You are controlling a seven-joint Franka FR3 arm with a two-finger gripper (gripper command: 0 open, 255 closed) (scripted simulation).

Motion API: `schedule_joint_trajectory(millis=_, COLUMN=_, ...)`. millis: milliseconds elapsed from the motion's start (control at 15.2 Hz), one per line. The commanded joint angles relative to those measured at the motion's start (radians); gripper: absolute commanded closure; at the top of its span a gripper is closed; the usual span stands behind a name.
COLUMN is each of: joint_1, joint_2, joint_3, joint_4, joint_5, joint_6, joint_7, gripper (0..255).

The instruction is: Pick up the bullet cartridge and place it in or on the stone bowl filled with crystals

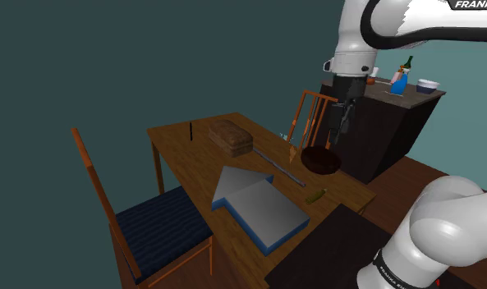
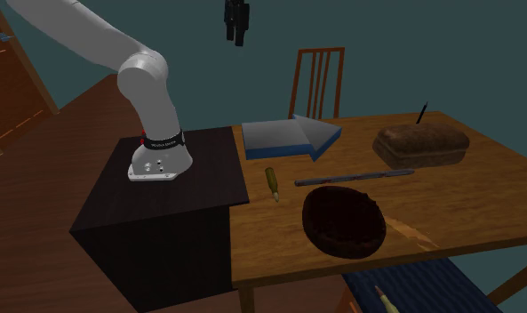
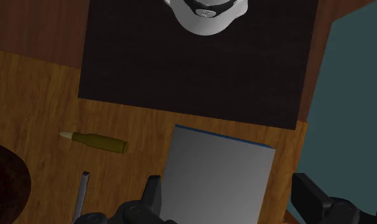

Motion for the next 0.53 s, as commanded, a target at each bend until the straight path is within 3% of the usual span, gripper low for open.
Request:
schedule_joint_trajectory(millis=0, joint_1=0.0, joint_2=0.0, joint_3=0.0, joint_4=0.0, joint_5=0.0, joint_6=0.0, joint_7=0.0, gripper=0)
schedule_joint_trajectory(millis=462, joint_1=0.022, joint_2=-0.113, joint_3=-0.166, joint_4=-0.24, joint_5=-0.129, joint_6=0.165, joint_7=-0.319, gripper=0)
